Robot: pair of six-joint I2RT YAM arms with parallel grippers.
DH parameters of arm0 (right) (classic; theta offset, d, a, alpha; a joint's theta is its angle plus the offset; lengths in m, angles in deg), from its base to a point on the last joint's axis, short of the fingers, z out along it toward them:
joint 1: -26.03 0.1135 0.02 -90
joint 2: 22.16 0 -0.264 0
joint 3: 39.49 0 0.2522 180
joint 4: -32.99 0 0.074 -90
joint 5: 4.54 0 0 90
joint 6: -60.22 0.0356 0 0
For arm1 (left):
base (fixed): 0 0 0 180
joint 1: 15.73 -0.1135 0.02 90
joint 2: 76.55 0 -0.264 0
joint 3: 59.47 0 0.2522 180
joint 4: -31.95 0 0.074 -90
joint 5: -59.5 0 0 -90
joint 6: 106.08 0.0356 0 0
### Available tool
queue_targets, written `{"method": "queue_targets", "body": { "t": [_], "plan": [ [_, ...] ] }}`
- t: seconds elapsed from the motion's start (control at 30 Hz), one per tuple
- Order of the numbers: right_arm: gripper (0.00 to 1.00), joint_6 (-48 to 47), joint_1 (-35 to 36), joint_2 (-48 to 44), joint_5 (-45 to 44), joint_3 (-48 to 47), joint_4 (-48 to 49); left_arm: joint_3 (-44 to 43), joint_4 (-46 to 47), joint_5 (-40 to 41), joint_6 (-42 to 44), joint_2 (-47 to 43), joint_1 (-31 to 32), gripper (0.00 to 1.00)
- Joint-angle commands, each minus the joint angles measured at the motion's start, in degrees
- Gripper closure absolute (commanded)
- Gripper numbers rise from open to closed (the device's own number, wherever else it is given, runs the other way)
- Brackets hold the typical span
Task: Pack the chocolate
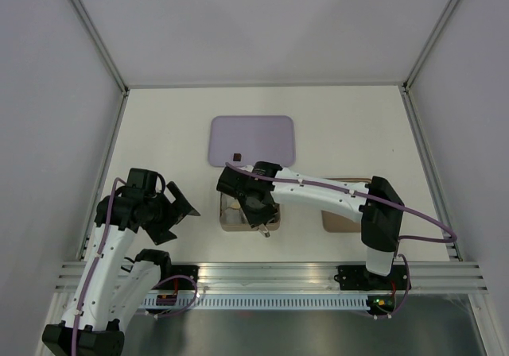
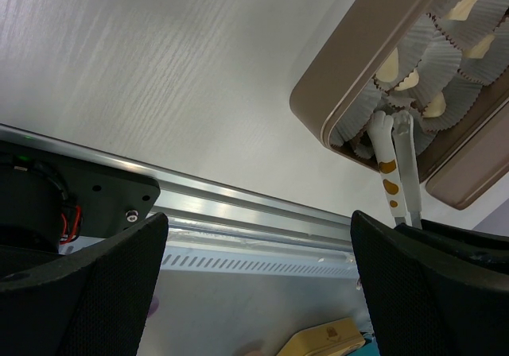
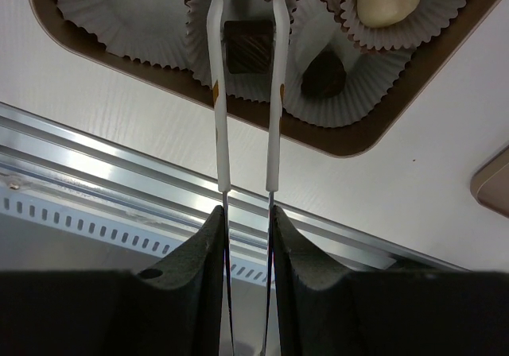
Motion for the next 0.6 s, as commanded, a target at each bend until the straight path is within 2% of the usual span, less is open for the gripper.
{"method": "queue_targets", "body": {
  "t": [0.0,0.2,0.33,0.57],
  "plan": [
    [0.9,1.72,0.94,-0.73,-0.26,0.73,-0.17,0.05,-1.45,-2.15,-0.76,-0.53,0.25,0.0],
    [0.84,2.08,1.46,-0.38,-0.35,-0.58,0.01,0.05,-1.45,-2.15,-0.84,-0.71,0.25,0.0],
    [0.74,2.34,1.46,-0.38,-0.53,-1.37,-0.34,0.05,-1.45,-2.15,-1.02,-0.8,0.25,0.0],
    [0.63,2.95,1.38,-0.64,-1.49,-2.95,-1.57,0.05,-1.53,-2.15,-1.19,-0.89,0.25,0.0]
  ]
}}
